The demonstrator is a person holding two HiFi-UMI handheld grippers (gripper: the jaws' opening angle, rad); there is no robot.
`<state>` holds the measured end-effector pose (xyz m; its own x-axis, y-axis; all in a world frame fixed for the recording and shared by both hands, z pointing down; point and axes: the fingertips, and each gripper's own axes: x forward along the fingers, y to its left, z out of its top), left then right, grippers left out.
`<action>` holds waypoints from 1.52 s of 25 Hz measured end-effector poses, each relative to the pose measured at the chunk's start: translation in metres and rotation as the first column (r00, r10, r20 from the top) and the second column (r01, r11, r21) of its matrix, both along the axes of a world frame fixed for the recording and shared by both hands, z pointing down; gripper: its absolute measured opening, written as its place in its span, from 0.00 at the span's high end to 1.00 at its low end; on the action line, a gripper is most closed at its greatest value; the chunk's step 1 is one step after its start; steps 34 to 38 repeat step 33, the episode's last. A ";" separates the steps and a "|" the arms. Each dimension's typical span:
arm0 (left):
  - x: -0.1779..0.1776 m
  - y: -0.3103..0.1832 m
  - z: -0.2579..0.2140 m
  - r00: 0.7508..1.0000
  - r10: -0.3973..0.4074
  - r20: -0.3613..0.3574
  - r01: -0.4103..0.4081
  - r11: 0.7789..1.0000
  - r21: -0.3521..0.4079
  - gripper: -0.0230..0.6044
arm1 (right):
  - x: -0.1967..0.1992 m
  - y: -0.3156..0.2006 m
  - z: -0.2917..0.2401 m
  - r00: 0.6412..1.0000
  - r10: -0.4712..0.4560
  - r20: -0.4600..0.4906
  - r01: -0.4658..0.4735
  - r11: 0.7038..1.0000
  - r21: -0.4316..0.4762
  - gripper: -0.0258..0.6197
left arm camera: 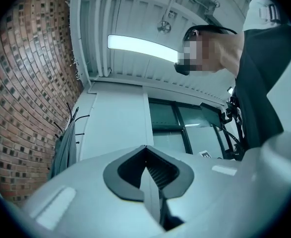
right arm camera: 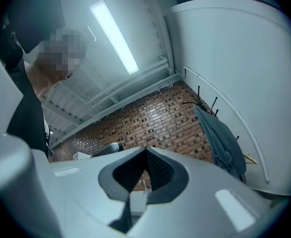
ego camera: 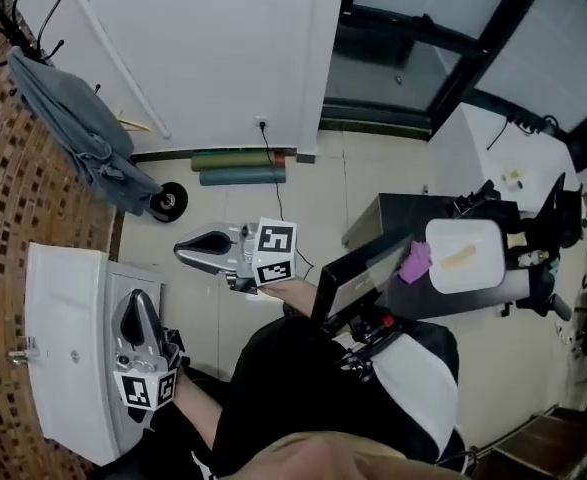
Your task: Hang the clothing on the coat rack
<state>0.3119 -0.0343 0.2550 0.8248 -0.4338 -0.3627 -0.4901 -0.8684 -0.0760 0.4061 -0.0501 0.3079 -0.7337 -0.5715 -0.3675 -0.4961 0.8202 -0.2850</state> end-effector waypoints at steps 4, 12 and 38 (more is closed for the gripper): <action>0.004 0.004 0.004 1.000 0.018 -0.010 -0.018 1.000 -0.015 0.96 | 0.006 0.009 -0.004 0.999 0.024 -0.031 -0.023 1.000 0.017 0.96; -0.001 -0.009 0.014 1.000 0.025 0.000 -0.025 0.997 -0.076 0.96 | 0.007 0.007 -0.007 0.999 0.041 -0.023 -0.040 0.999 0.010 0.96; -0.005 -0.011 0.016 0.999 0.034 -0.009 -0.035 0.994 -0.102 0.96 | -0.007 0.008 -0.017 0.999 0.009 -0.040 -0.007 0.999 0.049 0.96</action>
